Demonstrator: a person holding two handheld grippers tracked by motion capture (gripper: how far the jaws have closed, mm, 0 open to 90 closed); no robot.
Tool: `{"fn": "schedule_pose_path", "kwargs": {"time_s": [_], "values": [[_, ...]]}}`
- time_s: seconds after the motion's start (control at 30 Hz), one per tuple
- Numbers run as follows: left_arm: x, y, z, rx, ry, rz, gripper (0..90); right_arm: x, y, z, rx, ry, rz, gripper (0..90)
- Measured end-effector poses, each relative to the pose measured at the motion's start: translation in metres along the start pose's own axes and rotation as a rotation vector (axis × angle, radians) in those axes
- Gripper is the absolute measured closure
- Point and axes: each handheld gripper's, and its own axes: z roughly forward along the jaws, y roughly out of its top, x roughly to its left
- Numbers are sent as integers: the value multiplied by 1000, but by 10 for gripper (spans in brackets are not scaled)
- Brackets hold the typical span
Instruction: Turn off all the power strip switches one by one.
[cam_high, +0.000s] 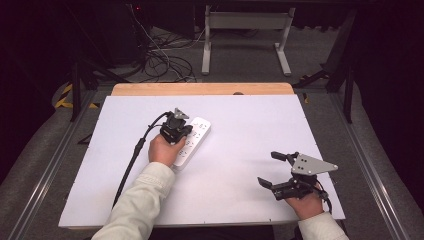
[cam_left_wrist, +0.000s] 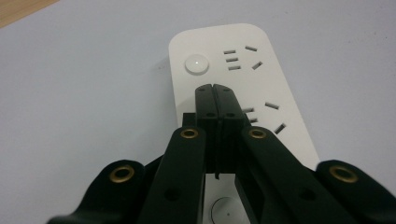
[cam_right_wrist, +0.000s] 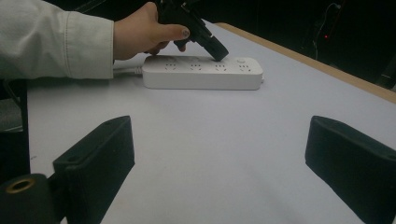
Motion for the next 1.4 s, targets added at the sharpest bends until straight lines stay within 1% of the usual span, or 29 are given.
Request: {"fn": "schedule_pose_path", "kwargs": {"time_s": [0.13,0.23,0.27,0.37,0.43,0.5,0.6,0.7,0.77,0.83,0.87,0.93,1.0,1.07,1.1,1.13,1.17,1.2,1.23,1.3,1.37,1.4], "values": [[-3,0,0,4,12,11,900,0,0,0,0,3,-1,86],[-1,0,0,5,-1,5,900,0,0,0,-3,3,-3,86],[-2,0,0,5,1,7,900,0,0,0,-3,4,-3,86],[-6,1,0,13,26,28,900,0,0,0,-1,6,-2,86],[-5,1,0,13,18,22,900,1,0,0,0,6,-4,86],[-3,1,0,9,2,5,900,1,1,0,-6,9,-8,86],[-4,1,0,10,18,18,900,1,1,0,-6,9,-8,86],[-4,1,0,11,18,15,900,1,1,0,-5,10,-8,86],[-4,1,0,16,9,5,900,1,1,0,-5,13,-9,86],[-3,1,0,15,6,5,900,1,1,0,-6,13,-9,86],[-3,1,1,18,7,0,900,1,1,0,-8,13,-9,86],[-4,1,1,20,11,4,900,1,1,0,-5,14,-9,86],[-3,1,1,18,6,0,900,1,1,0,-3,15,-9,86],[-4,2,0,21,15,6,900,1,1,1,-3,15,-10,86],[-5,3,0,26,16,3,900,1,1,0,-3,15,-9,86],[-6,4,-2,13,16,13,900,1,1,1,-6,15,-8,86],[-5,5,-3,28,28,21,900,1,1,0,-5,15,-9,86],[-4,5,-4,31,40,17,900,1,1,0,-5,13,-10,86],[-1,4,-5,25,31,2,900,0,1,0,-5,12,-11,86],[6,5,-10,-4,3,-33,900,0,0,0,-5,13,-7,85],[10,8,-15,-35,-7,-44,900,0,0,0,3,11,-2,85],[12,9,-18,-46,-1,-44,900,0,0,1,6,10,-2,85]]}}
